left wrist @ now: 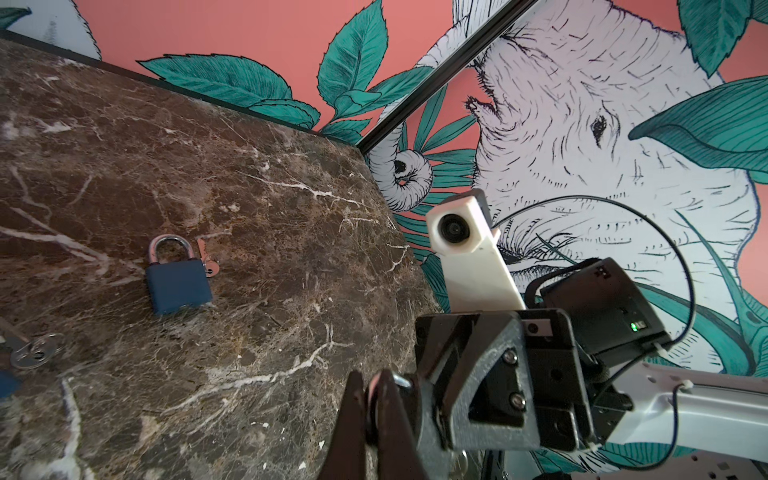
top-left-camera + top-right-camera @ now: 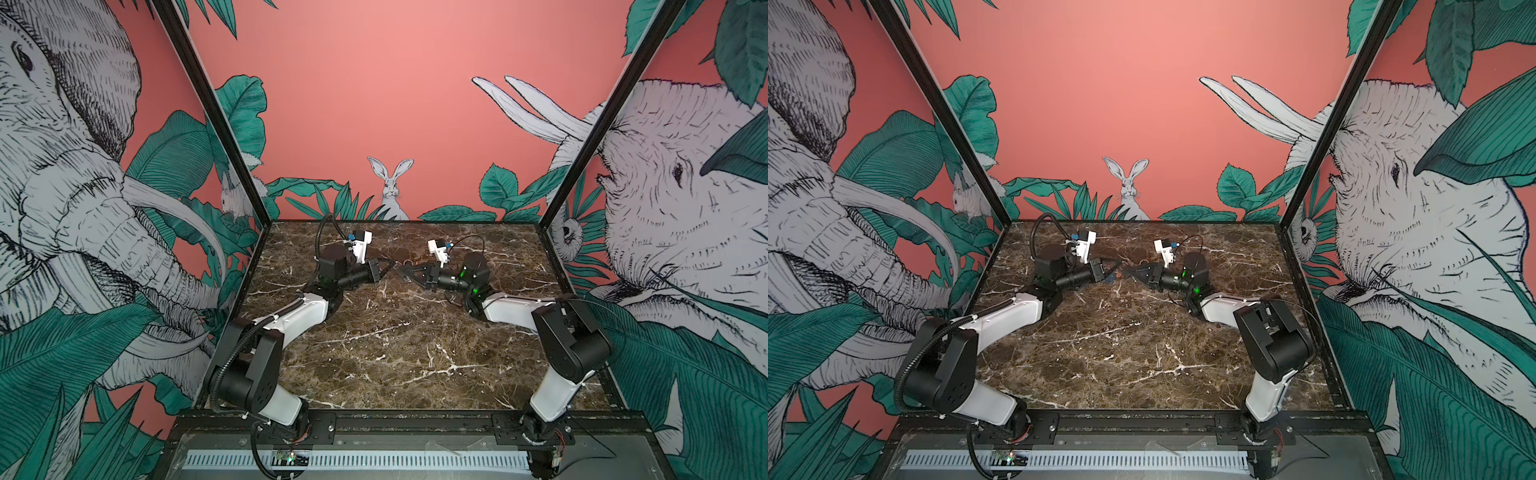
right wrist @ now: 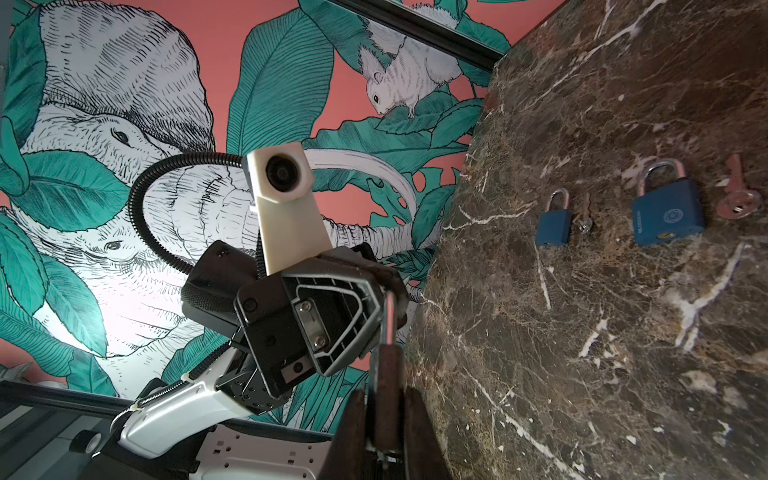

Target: Lock with the key

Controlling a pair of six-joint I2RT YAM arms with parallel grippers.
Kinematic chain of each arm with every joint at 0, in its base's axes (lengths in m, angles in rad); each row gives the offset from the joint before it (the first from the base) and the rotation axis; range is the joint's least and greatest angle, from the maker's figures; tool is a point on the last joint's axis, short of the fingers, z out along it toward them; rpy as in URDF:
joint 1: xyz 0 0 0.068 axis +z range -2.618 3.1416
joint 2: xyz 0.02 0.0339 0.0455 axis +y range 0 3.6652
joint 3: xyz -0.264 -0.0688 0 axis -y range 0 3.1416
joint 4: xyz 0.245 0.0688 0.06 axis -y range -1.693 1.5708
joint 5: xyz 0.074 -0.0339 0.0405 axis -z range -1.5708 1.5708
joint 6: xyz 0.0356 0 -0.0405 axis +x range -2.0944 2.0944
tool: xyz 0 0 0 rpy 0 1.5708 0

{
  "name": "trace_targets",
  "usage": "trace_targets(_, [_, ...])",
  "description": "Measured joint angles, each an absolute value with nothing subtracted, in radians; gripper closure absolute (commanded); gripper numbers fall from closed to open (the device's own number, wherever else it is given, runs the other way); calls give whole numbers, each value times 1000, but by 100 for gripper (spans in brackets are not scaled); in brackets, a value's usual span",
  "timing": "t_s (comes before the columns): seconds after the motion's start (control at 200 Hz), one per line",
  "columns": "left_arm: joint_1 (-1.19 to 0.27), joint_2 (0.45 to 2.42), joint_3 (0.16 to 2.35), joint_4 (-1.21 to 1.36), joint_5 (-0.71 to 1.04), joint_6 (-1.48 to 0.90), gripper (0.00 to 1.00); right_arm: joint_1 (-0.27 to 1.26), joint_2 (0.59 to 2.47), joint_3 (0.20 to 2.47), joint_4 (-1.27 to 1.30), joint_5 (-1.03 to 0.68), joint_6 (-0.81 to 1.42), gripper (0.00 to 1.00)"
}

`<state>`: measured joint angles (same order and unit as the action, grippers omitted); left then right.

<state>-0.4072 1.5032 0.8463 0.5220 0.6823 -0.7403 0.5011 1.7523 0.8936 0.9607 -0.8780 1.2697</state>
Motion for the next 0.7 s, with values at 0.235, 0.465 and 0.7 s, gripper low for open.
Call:
trace_targets(0.235, [-420, 1491, 853, 519, 642, -740, 100, 501, 1764, 919, 962, -884, 1259, 100])
trace_targets(0.465, [-427, 1491, 854, 518, 615, -741, 100, 501, 1784, 931, 968, -899, 1251, 100])
trace_targets(0.7, [-437, 1491, 854, 519, 604, -743, 100, 499, 1788, 937, 960, -912, 1233, 100])
